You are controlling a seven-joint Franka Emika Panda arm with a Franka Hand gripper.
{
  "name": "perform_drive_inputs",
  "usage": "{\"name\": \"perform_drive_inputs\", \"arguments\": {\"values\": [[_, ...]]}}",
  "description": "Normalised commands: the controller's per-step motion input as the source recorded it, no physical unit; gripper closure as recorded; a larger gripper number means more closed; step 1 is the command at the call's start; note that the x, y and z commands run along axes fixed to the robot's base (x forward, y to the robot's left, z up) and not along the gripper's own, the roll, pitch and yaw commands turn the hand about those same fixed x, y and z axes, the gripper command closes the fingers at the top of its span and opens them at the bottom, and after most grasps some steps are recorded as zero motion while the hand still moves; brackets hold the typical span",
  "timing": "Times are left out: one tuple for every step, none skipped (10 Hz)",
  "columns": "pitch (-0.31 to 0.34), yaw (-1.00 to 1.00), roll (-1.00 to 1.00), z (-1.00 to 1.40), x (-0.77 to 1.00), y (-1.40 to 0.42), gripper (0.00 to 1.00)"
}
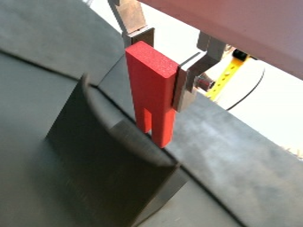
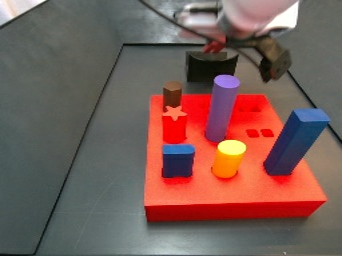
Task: Pick up the double-square object. Move up. Rotate the double-square object. Place the double-square object on the fixture. Regrasp the double-square object. Move to above the board. Insert the double-square object.
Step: Move to above the board.
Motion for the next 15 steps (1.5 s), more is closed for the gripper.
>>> {"name": "perform_drive_inputs", "arguments": {"values": [[0.071, -0.17, 0.02, 1.00, 0.02, -0.14, 1.00], [0.137, -0.12, 0.01, 1.00, 0.02, -0.13, 1.00], [0.181, -0.07, -0.01, 1.00, 0.01, -0.13, 1.00], [0.202, -0.03, -0.02, 1.00, 0.01, -0.12, 1.00], [0.204, 0.00, -0.03, 1.00, 0.01, -0.11, 1.00], [0.206, 0.07, -0.04, 1.00, 0.01, -0.10, 1.00], [0.205, 0.10, -0.04, 1.00, 0.02, -0.09, 1.00], [0.191, 0.13, -0.03, 0.94, 0.02, -0.08, 1.00], [0.171, 0.15, -0.02, 0.77, 0.03, -0.06, 1.00], [0.139, 0.16, -0.02, 0.53, 0.03, -0.04, 1.00], [0.114, 0.17, -0.03, 0.35, 0.03, -0.03, 1.00], [0.087, 0.16, -0.03, 0.18, 0.02, -0.02, 1.00], [0.018, -0.01, -1.00, 0.33, -0.64, -1.00, 1.00], [0.013, -0.01, -1.00, 0.34, -0.64, -1.00, 1.00], [-0.009, -0.01, -1.00, 0.37, -0.69, -1.00, 1.00]]}}
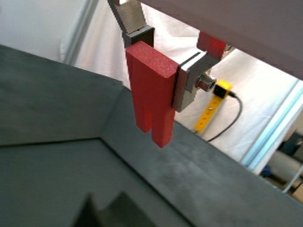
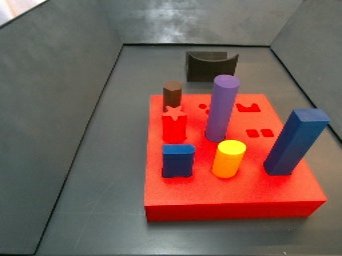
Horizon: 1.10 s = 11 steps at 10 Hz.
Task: Pick up the double-square object. Move up. Rotate the double-square object. Place the double-square object on the fixture. Regrasp the double-square object. Move to above the board. Insert the double-square object.
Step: Move to above the board.
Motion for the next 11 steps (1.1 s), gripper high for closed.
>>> {"name": "perform_drive_inputs", "arguments": {"values": [[-0.016, -0.01, -1.00, 0.35, -0.70, -1.00, 1.00], [-0.020, -0.01, -1.00, 0.37, -0.72, -1.00, 1.00], [-0.024, -0.02, -1.00, 0.37, -0.74, -1.00, 1.00], [-0.027, -0.02, -1.00, 0.38, -0.78, -1.00, 1.00], [-0.031, -0.02, -1.00, 0.30, -0.63, -0.78, 1.00], [-0.039, -0.02, -1.00, 0.17, -0.38, -0.40, 1.00], [-0.039, -0.02, -1.00, 0.07, -0.22, -0.17, 1.00], [-0.041, -0.02, -1.00, 0.03, -0.13, -0.08, 1.00], [-0.051, -0.03, -0.98, 0.04, -0.10, -0.04, 1.00], [-0.056, -0.02, -0.67, 0.01, -0.08, 0.00, 1.00], [-0.055, -0.01, -0.46, 0.01, -0.07, 0.01, 1.00]]}}
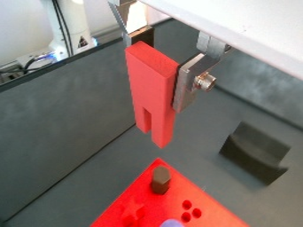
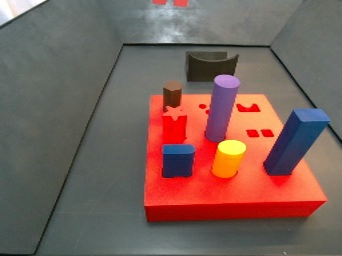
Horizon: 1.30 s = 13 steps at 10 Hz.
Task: Pick up the double-square object. Move up. Rotate the double-square object. Place the double-square object on the fixture. Regrasp the double-square object. Move to above the board. Insert the double-square object.
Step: Move to above the board, then insert the double-square object.
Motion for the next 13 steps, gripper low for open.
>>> {"name": "perform_drive_inputs", "arguments": {"values": [[-0.043, 0.00, -0.25, 0.01, -0.05, 0.01, 1.00], [-0.004, 0.00, 0.00, 0.00, 0.00, -0.01, 1.00], [-0.053, 0.01, -0.04, -0.12, 0.40, -0.08, 1.00], [-0.056, 0.00, -0.09, -0.13, 0.76, -0.18, 1.00], [-0.094, 0.06, -0.11, -0.12, 0.86, -0.11, 1.00], [-0.010, 0.01, -0.09, -0.05, 1.00, -0.11, 1.00], [0.000, 0.03, -0.04, 0.00, 1.00, -0.12, 1.00], [0.020, 0.05, -0.03, 0.00, 1.00, -0.13, 1.00], [0.031, 0.01, -0.03, -0.02, 1.00, -0.15, 1.00], [0.027, 0.00, -0.04, -0.08, 1.00, -0.13, 1.00], [0.009, 0.00, -0.05, -0.19, 1.00, -0.09, 1.00], [0.000, 0.00, -0.07, -0.31, 1.00, -0.05, 1.00], [0.000, 0.00, -0.07, -0.40, 1.00, -0.02, 1.00]]}}
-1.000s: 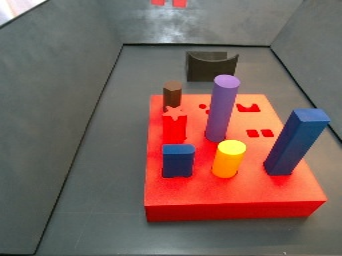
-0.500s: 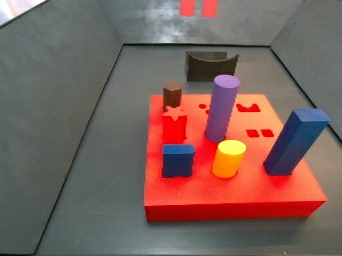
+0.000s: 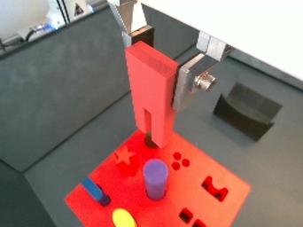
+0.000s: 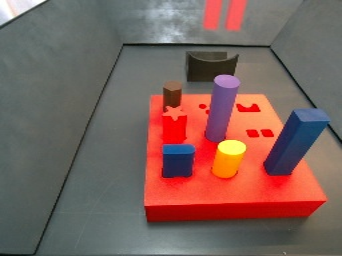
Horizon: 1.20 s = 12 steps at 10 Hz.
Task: Pick up the double-square object. Move up. Rotate the double-square object. Place the double-square object on the fixture. Regrasp the double-square object. Move to above the board. Insert the double-square object.
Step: Insert the double-square object.
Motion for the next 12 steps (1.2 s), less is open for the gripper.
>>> {"name": "perform_drive_inputs", "arguments": {"values": [[0.000, 0.00, -0.07, -0.40, 1.00, -0.02, 1.00], [0.000, 0.00, -0.07, -0.40, 1.00, -0.02, 1.00], [0.000, 0.00, -0.07, -0.38, 1.00, -0.03, 1.00], [0.000, 0.00, -0.07, -0.36, 1.00, -0.05, 1.00], [0.000, 0.00, -0.07, -0.35, 1.00, -0.05, 1.00], [0.000, 0.00, -0.07, -0.36, 1.00, -0.05, 1.00], [0.000, 0.00, -0.07, -0.36, 1.00, -0.05, 1.00], [0.000, 0.00, -0.07, -0.35, 1.00, -0.04, 1.00], [0.000, 0.00, -0.08, -0.34, 1.00, -0.03, 1.00], [0.000, 0.00, -0.08, -0.32, 1.00, -0.03, 1.00], [0.000, 0.00, -0.09, -0.31, 1.00, -0.03, 1.00], [0.000, 0.00, -0.09, -0.30, 1.00, -0.02, 1.00]]}}
